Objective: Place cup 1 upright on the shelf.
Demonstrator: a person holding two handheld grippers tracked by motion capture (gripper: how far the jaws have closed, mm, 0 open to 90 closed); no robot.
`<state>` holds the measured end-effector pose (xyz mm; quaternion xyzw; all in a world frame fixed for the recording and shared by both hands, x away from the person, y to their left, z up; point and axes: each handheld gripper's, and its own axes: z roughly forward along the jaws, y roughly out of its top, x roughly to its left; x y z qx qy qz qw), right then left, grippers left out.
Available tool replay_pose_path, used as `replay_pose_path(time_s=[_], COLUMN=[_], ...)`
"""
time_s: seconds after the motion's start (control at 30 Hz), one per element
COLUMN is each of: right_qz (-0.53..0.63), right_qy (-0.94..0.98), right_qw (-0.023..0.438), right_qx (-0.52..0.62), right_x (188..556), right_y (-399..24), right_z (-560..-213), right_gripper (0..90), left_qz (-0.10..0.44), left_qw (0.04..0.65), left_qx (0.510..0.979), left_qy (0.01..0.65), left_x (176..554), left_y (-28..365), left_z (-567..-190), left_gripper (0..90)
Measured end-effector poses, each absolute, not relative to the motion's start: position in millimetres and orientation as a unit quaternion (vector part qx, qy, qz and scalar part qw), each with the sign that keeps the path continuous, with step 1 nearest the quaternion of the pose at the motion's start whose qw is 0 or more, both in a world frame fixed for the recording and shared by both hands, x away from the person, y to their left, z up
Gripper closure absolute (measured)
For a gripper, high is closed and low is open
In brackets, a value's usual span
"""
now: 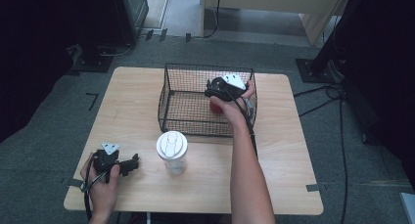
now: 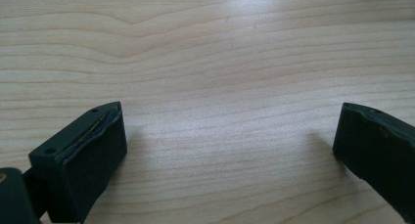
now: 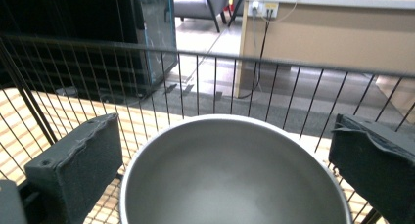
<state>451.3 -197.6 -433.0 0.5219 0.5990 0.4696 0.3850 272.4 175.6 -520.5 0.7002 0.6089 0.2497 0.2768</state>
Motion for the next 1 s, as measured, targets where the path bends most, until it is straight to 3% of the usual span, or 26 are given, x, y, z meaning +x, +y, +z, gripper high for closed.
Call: replay_pose_path(time_s=[0.43,1.0], right_qz=[0.492,0.501], right_qy=[0.589,0.605], right_qw=[0.391,0.394], right_qx=[0.508,0.477], right_x=[430,367], right_y=[-194,-204], right_z=[-406,-392], right_gripper=[0.0,0.0], left_qz=[0.25,0.25], left_qw=[0.277,0.278], left_qx=[0.7,0.7], left_qy=[0.609,0.609], left_x=[272,272], left_y=[176,175], left_z=[-520,-521], left_gripper=[0.0,0.0])
